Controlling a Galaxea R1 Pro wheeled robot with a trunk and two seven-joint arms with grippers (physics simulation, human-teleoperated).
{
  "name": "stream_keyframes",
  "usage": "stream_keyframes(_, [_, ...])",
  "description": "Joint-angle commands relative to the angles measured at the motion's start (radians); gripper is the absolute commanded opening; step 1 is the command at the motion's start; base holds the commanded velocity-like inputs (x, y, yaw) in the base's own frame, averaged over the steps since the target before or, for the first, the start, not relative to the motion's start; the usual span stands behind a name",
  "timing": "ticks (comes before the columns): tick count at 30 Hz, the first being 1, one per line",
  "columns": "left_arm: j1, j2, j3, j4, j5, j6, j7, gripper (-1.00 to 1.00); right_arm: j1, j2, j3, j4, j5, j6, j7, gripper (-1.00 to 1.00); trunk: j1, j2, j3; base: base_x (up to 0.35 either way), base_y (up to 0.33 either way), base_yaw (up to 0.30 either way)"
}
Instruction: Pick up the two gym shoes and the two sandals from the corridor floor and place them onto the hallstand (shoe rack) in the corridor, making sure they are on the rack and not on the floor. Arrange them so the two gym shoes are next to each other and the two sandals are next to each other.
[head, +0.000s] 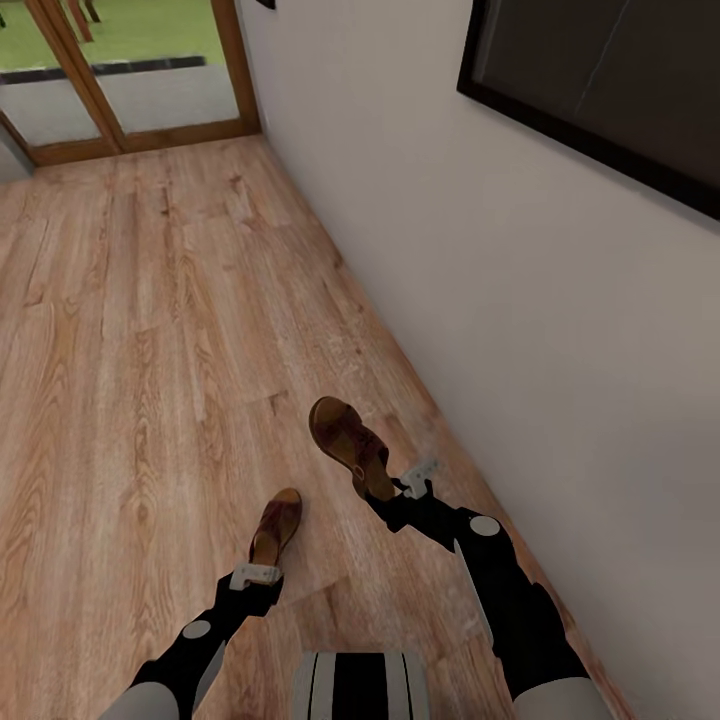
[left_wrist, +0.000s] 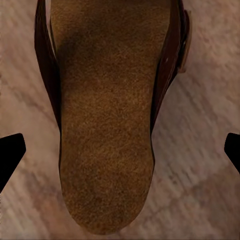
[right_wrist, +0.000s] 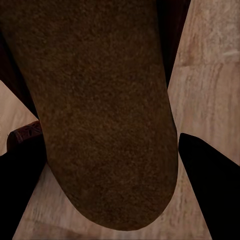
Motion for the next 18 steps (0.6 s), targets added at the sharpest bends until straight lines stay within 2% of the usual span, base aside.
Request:
stream_keyframes(1, [0.0,-0.001,0.018,-0.001,-0.008,-0.003,-0.006,1.0,0.0,0.001,-0.001,-0.002,0.006,0.004,0.007,-1.0,0.0,0.0,-0.005,0.0,0.0,0.0])
stream_keyframes(3, [0.0,-0.001,0.034,-0.002,-0.008,-0.004,-0.006,1.0,0.0,0.0,-0.001,-0.002,0.006,0.004,0.007,-1.0,0.001,-0.001,-0.013,0.0,0.0,0.0])
stream_keyframes(7, [0.0,-0.001,0.049,-0.004,-0.009,-0.008,-0.006,1.0,0.0,0.0,-0.001,-0.002,0.006,0.004,0.007,-1.0,0.001,-0.001,-0.013,0.0,0.0,0.0])
stream_keyframes(18, [0.0,-0.001,0.053,-0.003,-0.009,-0.019,-0.006,1.0,0.0,-0.001,-0.001,-0.002,0.006,0.004,0.007,-1.0,0.002,-0.001,-0.017,0.0,0.0,0.0])
